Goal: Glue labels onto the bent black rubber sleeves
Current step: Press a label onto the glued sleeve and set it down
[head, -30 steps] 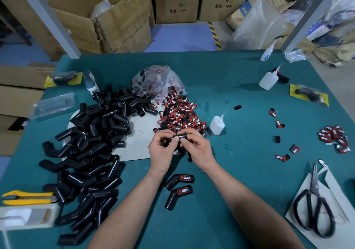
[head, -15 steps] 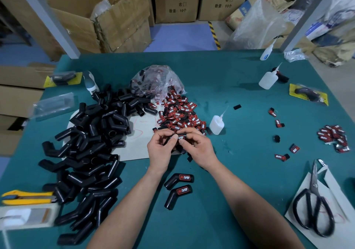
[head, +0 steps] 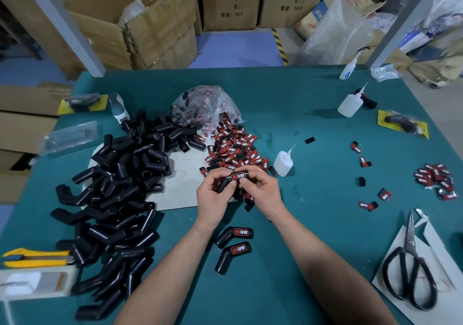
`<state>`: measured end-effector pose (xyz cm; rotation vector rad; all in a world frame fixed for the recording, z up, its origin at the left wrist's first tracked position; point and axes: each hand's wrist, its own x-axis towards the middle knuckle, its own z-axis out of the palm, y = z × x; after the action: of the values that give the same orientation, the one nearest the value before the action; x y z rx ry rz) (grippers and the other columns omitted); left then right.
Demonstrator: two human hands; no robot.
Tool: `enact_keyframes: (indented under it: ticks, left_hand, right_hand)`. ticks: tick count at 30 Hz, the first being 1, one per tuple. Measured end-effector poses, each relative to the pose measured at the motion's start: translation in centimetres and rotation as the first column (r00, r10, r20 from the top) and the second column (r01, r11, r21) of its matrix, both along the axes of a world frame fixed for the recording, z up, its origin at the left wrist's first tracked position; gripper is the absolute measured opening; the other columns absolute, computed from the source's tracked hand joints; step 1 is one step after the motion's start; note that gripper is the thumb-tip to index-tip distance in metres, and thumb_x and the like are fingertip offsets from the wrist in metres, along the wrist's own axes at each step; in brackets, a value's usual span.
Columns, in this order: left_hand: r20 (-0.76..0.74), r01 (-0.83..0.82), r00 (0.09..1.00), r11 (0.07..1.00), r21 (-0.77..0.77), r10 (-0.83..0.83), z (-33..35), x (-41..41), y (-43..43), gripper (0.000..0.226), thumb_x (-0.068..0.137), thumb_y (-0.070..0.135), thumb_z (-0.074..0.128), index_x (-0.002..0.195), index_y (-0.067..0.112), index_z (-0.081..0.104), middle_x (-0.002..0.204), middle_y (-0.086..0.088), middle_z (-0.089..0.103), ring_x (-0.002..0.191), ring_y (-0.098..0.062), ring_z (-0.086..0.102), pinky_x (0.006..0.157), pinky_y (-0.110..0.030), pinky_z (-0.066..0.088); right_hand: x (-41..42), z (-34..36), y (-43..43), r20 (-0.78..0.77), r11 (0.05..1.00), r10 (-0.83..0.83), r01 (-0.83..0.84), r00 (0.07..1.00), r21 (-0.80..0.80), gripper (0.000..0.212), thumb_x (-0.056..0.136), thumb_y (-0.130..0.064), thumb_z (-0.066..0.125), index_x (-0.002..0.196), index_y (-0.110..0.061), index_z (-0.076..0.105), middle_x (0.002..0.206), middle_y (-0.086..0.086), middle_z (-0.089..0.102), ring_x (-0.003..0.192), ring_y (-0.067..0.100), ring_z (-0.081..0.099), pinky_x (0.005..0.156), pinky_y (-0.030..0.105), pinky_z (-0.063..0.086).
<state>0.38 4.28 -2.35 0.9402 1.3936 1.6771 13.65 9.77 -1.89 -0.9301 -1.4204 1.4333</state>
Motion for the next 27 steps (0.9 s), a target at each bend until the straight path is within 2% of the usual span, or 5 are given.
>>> enact_keyframes:
  ticks: [6, 13, 19, 22, 27]
  left_hand:
    - [-0.014, -0.001, 1.0, 1.0, 0.03, 0.001, 0.15, 0.04, -0.17, 0.02, 0.084, 0.0, 0.072, 0.096, 0.014, 0.068, 0.105, 0.001, 0.071, 0.103, -0.017, 0.068, 0.093, -0.025, 0.052]
    - [-0.053, 0.009, 0.999, 0.997, 0.079, -0.005, 0.23, 0.38, -0.1, 0.024, 0.08, -0.007, 0.071, 0.092, 0.013, 0.065, 0.105, -0.009, 0.068, 0.101, -0.014, 0.067, 0.095, -0.026, 0.052]
    - [-0.055, 0.031, 0.998, 0.996, 0.086, -0.026, 0.3, 0.35, -0.25, 0.025, 0.079, -0.007, 0.072, 0.093, 0.012, 0.065, 0.107, -0.011, 0.068, 0.102, -0.012, 0.068, 0.094, -0.024, 0.052]
    - [-0.061, 0.031, 0.998, 0.995, 0.092, -0.026, 0.27, 0.36, -0.25, 0.028, 0.08, -0.008, 0.073, 0.095, 0.015, 0.066, 0.107, -0.001, 0.07, 0.103, -0.013, 0.068, 0.094, -0.024, 0.052]
    - [-0.104, 0.029, 0.994, 0.995, 0.099, -0.019, 0.34, 0.42, -0.34, 0.037, 0.08, -0.004, 0.076, 0.095, 0.029, 0.071, 0.107, 0.006, 0.072, 0.103, -0.017, 0.069, 0.095, -0.026, 0.053]
  right_hand:
    - [-0.07, 0.26, -0.2, 0.059, 0.997, -0.03, 0.026, 0.998, 0.07, 0.02, 0.088, -0.015, 0.071, 0.074, -0.029, 0.07, 0.109, -0.002, 0.073, 0.106, 0.018, 0.067, 0.096, 0.03, 0.05]
    - [-0.25, 0.38, -0.17, 0.012, 1.0, 0.001, -0.001, 1.0, -0.003, 0.026, 0.085, -0.005, 0.067, 0.067, -0.024, 0.069, 0.104, -0.004, 0.073, 0.101, 0.015, 0.066, 0.094, 0.029, 0.049]
    - [-0.27, 0.15, -0.21, -0.006, 1.0, -0.019, 0.019, 1.0, -0.011, 0.013, 0.083, -0.003, 0.066, 0.07, 0.0, 0.067, 0.101, -0.003, 0.069, 0.099, 0.015, 0.063, 0.092, 0.029, 0.048]
    - [-0.27, 0.16, -0.32, -0.023, 0.999, -0.033, 0.033, 0.999, -0.015, 0.016, 0.082, -0.002, 0.066, 0.075, 0.013, 0.065, 0.102, 0.001, 0.068, 0.099, 0.016, 0.063, 0.093, 0.031, 0.048]
    - [-0.2, 0.57, -0.36, -0.038, 0.999, -0.025, 0.023, 0.999, -0.043, 0.012, 0.082, -0.002, 0.066, 0.071, -0.007, 0.068, 0.1, -0.001, 0.068, 0.097, 0.015, 0.063, 0.092, 0.03, 0.049]
